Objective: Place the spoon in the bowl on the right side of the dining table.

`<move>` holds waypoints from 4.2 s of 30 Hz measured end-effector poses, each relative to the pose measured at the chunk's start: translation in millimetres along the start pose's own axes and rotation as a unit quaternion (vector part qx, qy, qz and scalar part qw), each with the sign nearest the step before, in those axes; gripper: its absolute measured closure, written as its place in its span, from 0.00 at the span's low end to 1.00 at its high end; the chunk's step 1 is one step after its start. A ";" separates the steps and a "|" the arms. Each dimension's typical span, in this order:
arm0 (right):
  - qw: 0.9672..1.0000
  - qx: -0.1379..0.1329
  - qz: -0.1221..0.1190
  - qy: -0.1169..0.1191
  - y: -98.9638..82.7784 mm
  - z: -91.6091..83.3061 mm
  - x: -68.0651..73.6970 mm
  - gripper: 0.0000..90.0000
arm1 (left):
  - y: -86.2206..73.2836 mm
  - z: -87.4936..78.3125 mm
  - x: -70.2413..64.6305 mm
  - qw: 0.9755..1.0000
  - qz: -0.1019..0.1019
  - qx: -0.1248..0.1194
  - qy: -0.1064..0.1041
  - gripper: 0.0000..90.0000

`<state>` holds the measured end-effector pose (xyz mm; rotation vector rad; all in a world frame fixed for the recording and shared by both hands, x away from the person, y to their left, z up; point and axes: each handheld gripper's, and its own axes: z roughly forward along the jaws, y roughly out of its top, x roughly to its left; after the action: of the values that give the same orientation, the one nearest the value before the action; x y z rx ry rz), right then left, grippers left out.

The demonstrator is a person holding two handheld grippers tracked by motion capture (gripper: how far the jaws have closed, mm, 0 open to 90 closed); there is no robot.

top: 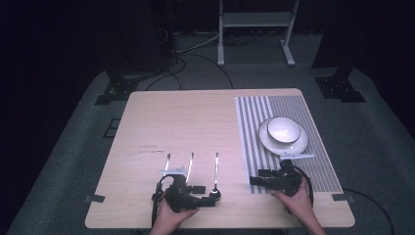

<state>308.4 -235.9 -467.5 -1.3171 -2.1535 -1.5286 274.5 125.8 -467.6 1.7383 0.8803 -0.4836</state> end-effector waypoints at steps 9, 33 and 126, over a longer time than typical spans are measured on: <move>1.000 -0.001 0.001 -0.002 0.4 -0.1 -0.7 0.21 | -0.9 12.8 -1.9 1.000 -0.002 0.009 -0.014 0.03; 1.000 0.012 -0.011 0.008 11.1 17.9 5.8 0.21 | -7.3 29.7 1.4 0.997 -0.004 0.064 0.037 0.05; 0.997 0.010 0.052 0.053 92.6 7.5 -10.1 0.99 | -0.8 11.2 -8.5 0.998 0.020 0.033 0.043 0.05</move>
<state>385.6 -228.4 -415.3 -1.2893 -1.9988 -1.4967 269.5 112.7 -466.0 1.8453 0.8973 -0.4200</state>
